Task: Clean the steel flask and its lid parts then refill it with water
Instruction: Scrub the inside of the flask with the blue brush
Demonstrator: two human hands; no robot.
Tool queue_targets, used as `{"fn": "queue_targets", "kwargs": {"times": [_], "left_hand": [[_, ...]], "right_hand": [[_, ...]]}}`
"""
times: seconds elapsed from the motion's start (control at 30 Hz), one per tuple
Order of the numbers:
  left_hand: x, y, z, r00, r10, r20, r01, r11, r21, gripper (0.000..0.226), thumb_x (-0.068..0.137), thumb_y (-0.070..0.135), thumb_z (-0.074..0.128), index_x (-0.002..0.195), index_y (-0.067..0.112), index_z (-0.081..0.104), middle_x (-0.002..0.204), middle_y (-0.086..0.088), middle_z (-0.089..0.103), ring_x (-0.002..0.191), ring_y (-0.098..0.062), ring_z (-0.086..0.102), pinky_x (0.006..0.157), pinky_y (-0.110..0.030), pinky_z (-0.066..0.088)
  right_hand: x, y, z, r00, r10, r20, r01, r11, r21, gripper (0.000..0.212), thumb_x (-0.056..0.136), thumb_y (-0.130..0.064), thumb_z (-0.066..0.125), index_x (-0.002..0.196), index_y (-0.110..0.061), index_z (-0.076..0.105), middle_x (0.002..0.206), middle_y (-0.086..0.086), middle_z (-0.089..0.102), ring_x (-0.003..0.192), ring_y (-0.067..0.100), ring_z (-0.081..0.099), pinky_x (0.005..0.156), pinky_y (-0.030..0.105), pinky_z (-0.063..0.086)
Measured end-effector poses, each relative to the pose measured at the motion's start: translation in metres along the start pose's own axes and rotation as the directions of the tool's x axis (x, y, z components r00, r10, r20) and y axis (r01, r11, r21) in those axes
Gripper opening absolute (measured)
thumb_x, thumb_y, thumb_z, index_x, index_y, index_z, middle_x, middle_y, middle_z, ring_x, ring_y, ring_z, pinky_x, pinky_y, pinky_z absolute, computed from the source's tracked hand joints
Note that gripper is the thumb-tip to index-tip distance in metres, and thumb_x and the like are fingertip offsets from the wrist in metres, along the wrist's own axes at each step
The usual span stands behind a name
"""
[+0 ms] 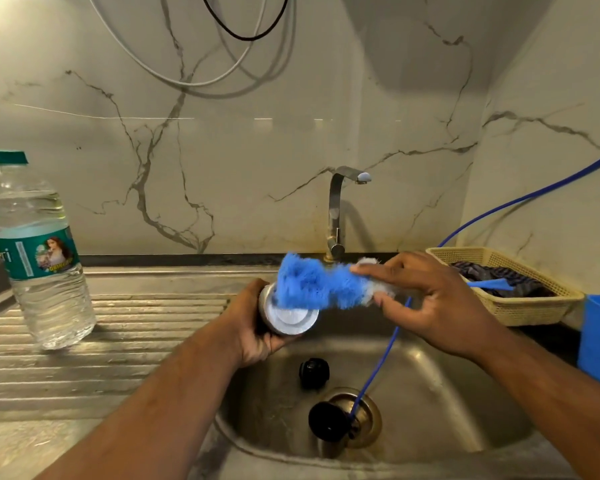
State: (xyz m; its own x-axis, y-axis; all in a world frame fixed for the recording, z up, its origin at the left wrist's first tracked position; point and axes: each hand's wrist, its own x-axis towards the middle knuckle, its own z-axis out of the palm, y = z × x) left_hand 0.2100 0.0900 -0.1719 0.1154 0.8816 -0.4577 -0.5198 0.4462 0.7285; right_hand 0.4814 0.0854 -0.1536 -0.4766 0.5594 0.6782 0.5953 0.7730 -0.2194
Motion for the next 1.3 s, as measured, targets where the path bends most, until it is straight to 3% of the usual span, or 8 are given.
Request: {"fn": "queue_targets", "kwargs": {"times": [0.2,0.33,0.5,0.63,0.83,1.03,1.17,1.3], "left_hand": [[0.008,-0.002,-0.004,1.0,0.018,-0.015,-0.018,1.0,0.009,0.047,0.098,0.041,0.059,0.118,-0.001,0.063,0.099,-0.026,0.075,0.076,-0.037,0.077,0.054,-0.045,0.062],[0.006,-0.003,-0.001,0.999,0.054,-0.003,-0.053,0.997,0.061,0.038,0.101,0.034,0.048,0.101,0.0,0.064,0.076,-0.022,0.072,0.059,-0.033,0.073,0.046,-0.038,0.058],[0.005,-0.001,-0.002,0.992,0.068,-0.104,-0.056,0.992,0.114,0.051,0.099,0.044,0.055,0.127,0.002,0.062,0.102,-0.024,0.075,0.074,-0.035,0.077,0.051,-0.044,0.06],[0.003,-0.008,0.004,0.987,0.145,-0.061,-0.137,0.982,0.13,0.057,0.104,0.035,0.047,0.147,-0.001,0.046,0.086,-0.02,0.066,0.051,-0.023,0.071,0.043,-0.034,0.057],[0.004,-0.002,-0.002,0.989,0.1,-0.113,-0.085,0.988,0.132,0.053,0.098,0.044,0.057,0.128,0.001,0.061,0.099,-0.024,0.074,0.069,-0.034,0.076,0.049,-0.042,0.059],[0.003,-0.011,0.004,0.991,0.135,-0.018,-0.134,0.988,0.08,0.029,0.104,0.03,0.046,0.117,0.004,0.05,0.086,-0.016,0.061,0.046,-0.022,0.068,0.042,-0.032,0.057],[0.0,-0.002,0.0,0.99,0.09,-0.112,-0.082,0.994,0.072,0.052,0.097,0.043,0.057,0.125,-0.001,0.061,0.101,-0.025,0.074,0.073,-0.035,0.076,0.056,-0.046,0.063],[0.003,-0.005,-0.001,0.997,0.063,-0.034,-0.058,0.992,0.111,0.056,0.099,0.047,0.049,0.115,-0.005,0.063,0.079,-0.024,0.072,0.058,-0.032,0.073,0.046,-0.036,0.058]], "right_hand": [[0.0,0.001,0.002,0.999,0.035,-0.014,-0.035,0.999,0.003,0.043,0.084,-0.05,0.057,0.125,-0.064,0.058,0.091,-0.014,0.063,0.093,0.009,0.056,0.08,0.036,0.049],[-0.001,-0.009,0.011,0.992,-0.034,0.118,0.032,0.999,0.016,0.045,0.085,-0.05,0.057,0.128,-0.061,0.058,0.093,-0.014,0.062,0.095,0.009,0.055,0.079,0.033,0.047],[-0.002,0.01,-0.004,0.996,0.054,-0.067,-0.054,0.999,0.003,0.04,0.08,-0.044,0.061,0.118,-0.06,0.064,0.091,-0.012,0.067,0.093,0.011,0.058,0.084,0.039,0.048],[-0.002,-0.01,0.016,0.993,-0.004,0.12,0.004,1.0,0.003,0.045,0.085,-0.048,0.057,0.128,-0.062,0.058,0.098,-0.016,0.06,0.099,0.009,0.053,0.083,0.032,0.047],[-0.004,0.014,0.001,0.994,0.09,-0.06,-0.09,0.996,0.01,0.042,0.082,-0.047,0.059,0.12,-0.066,0.06,0.093,-0.013,0.066,0.094,0.01,0.057,0.083,0.039,0.048],[0.002,-0.016,0.022,0.995,0.004,0.098,-0.005,1.0,0.01,0.046,0.085,-0.047,0.056,0.127,-0.064,0.057,0.096,-0.016,0.06,0.1,0.008,0.052,0.083,0.029,0.046],[-0.004,0.012,0.008,0.991,0.125,-0.045,-0.125,0.992,0.002,0.046,0.083,-0.046,0.058,0.125,-0.065,0.058,0.096,-0.015,0.064,0.097,0.01,0.055,0.083,0.041,0.049],[-0.004,-0.012,0.019,0.995,0.014,0.099,-0.017,1.0,0.025,0.047,0.084,-0.042,0.057,0.128,-0.06,0.06,0.094,-0.014,0.063,0.096,0.012,0.055,0.082,0.034,0.048]]}}
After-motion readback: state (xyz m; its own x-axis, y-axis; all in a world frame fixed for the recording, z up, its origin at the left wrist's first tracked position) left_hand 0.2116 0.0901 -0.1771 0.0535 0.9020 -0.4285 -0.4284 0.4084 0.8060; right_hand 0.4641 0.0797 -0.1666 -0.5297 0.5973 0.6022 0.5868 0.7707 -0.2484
